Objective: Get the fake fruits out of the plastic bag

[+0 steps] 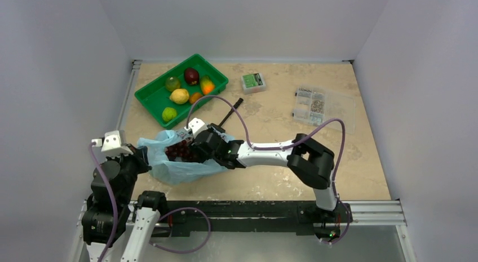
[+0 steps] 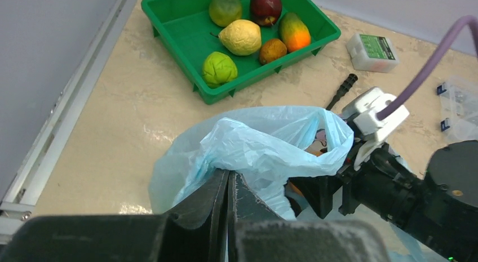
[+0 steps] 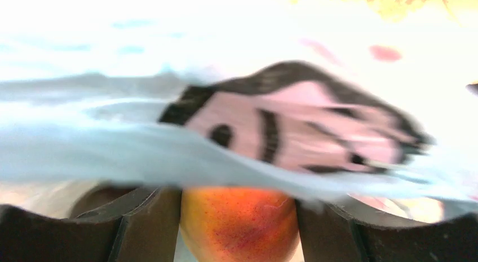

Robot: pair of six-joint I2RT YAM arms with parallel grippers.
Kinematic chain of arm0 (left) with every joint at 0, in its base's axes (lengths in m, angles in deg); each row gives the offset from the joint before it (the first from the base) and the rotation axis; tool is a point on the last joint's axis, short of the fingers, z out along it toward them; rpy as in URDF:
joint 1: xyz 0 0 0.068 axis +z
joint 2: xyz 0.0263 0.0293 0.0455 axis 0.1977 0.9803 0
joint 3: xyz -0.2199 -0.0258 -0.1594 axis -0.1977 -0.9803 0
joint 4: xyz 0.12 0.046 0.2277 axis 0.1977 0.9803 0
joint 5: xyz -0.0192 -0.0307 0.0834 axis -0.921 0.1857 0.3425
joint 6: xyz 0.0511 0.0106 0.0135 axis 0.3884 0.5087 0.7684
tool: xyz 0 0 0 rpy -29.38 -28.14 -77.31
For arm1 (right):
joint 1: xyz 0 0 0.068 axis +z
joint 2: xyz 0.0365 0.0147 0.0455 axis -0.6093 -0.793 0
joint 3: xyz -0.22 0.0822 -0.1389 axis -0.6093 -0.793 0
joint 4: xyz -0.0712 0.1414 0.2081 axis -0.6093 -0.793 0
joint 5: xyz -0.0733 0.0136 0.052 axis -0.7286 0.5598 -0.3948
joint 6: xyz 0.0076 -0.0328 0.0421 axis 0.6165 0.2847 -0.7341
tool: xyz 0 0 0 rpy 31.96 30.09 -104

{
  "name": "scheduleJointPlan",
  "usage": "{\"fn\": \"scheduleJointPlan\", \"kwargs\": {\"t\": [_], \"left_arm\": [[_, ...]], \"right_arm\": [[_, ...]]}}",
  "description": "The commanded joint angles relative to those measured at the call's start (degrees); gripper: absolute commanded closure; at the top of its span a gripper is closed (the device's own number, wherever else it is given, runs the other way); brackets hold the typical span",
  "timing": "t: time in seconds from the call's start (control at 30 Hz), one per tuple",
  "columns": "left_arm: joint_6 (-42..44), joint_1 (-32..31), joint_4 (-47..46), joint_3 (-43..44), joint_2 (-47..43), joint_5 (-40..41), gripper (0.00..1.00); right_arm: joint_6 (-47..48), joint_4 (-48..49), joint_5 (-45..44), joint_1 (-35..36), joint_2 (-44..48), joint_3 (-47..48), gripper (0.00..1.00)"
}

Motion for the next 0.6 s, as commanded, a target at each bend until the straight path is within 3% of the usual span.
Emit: {"fn": "scheduleJointPlan", "kwargs": {"t": [0.0, 0.23, 0.43, 0.57], "left_arm": [[-7.4, -0.2, 6.2, 4.0, 1.1, -0.1, 1.0], [-8.7, -0.2, 11.7, 8.5, 5.2, -0.7, 1.0], [-9.0, -0.2, 11.1, 7.3, 1.6, -1.5, 1.0], [-11.0, -0.2, 10.9, 6.1, -0.4, -1.2, 1.0]], "right_arm": [[-5.3, 2.9, 4.9, 0.5, 8.1, -0.6, 1.0], [-11.4, 4.5, 15.3, 0.4, 13.7, -0.9, 1.0], [-21.6, 12.0, 31.2, 0.3, 17.5, -4.1, 1.0], [-26.0, 14.2, 34.9, -0.6, 21.9, -4.9, 1.0]]}}
